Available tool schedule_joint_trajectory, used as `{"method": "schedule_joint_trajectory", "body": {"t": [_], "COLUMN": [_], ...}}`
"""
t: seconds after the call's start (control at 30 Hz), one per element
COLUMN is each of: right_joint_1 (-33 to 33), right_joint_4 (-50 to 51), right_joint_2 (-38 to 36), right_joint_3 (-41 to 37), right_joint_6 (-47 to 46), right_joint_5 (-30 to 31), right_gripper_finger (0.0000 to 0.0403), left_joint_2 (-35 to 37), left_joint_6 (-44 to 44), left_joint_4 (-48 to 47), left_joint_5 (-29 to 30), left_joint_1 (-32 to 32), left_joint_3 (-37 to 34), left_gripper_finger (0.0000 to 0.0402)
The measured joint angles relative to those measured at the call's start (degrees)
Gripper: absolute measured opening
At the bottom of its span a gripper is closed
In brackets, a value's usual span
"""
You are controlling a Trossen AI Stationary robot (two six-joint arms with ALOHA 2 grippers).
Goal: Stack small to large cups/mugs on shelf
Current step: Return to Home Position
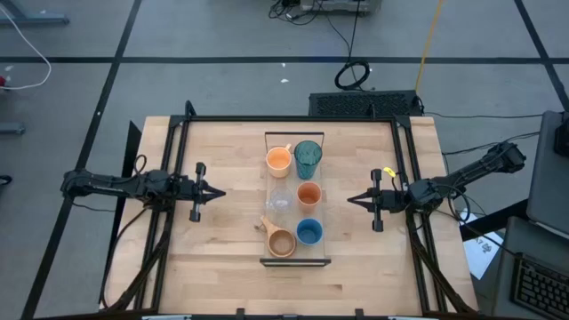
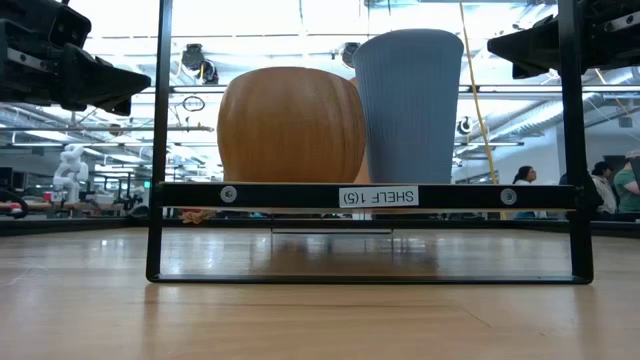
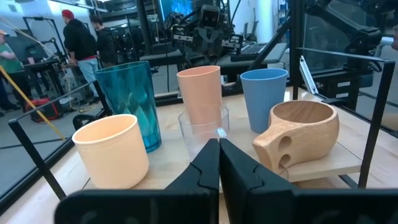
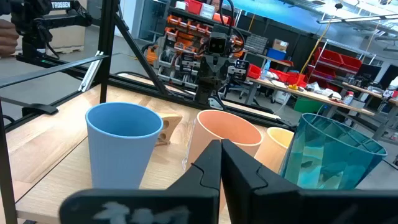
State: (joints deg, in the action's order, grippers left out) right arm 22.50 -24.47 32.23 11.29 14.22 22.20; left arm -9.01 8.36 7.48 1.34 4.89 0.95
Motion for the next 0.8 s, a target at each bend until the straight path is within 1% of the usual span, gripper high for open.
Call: {"method": "schedule_joint_trajectory", "body": {"t": [0.13, 0.27, 0.63, 0.8], "right_joint_1": [0.0, 0.0, 0.0, 0.0], "right_joint_4": [-0.1, -0.1, -0.1, -0.1], "right_joint_2": [0.0, 0.0, 0.0, -0.5], "right_joint_3": [0.0, 0.0, 0.0, 0.0], "right_joint_6": [0.2, 0.2, 1.5, 2.0], "right_joint_5": [0.0, 0.0, 0.0, 0.0], "right_gripper_finger": [0.0000, 0.0000, 0.0000, 0.0000], "left_joint_2": [1.6, 2.8, 6.0, 7.2], "left_joint_6": [-0.1, -0.8, 0.8, 0.8], "left_joint_4": [-1.1, -2.4, -6.1, -6.6], "left_joint_5": [-0.3, -0.4, -0.4, -0.4], "left_joint_1": [0.0, 0.0, 0.0, -1.5], "left_joint_3": [-0.4, -0.4, -0.4, -0.3], "left_gripper_finger": [0.0003, 0.0008, 0.0004, 0.0006]}}
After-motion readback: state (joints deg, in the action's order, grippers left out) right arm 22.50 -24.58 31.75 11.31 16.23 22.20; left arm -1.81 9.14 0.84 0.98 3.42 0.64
